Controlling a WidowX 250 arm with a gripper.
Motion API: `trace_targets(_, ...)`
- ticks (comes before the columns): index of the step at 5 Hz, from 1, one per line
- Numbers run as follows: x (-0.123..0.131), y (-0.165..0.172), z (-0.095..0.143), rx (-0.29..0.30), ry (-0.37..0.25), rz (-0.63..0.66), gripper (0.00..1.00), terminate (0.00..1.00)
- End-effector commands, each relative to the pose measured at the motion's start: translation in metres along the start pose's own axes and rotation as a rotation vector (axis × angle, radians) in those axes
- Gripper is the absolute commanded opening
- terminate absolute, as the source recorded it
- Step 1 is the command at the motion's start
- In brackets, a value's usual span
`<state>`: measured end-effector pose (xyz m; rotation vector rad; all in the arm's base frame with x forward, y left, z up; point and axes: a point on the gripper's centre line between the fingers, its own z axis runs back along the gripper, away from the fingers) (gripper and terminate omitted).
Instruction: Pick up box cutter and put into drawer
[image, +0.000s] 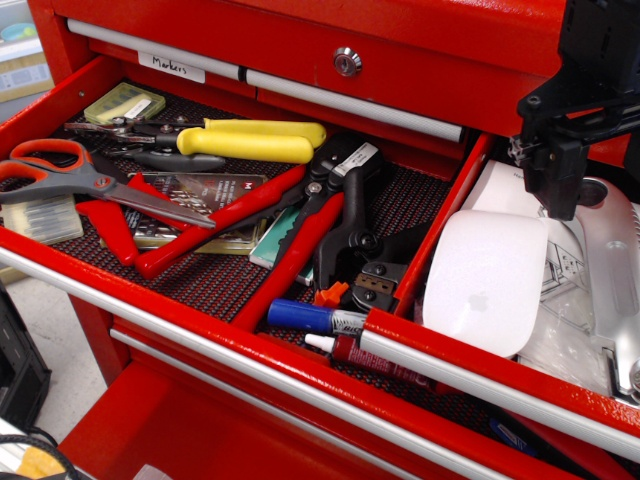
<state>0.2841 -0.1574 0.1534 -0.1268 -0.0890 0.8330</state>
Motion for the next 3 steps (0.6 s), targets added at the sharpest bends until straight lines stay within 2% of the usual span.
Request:
trace_targets(1,0.0083,-0.0049,0.0139,-0.04,-0.012,0.016,1.0,0.0)
trace_targets(2,0.0083,-0.0049,0.0139,-0.04,-0.012,0.016,1.0,0.0)
trace_targets(3,0.0083,-0.0049,0.0139,-0.04,-0.012,0.016,1.0,1.0)
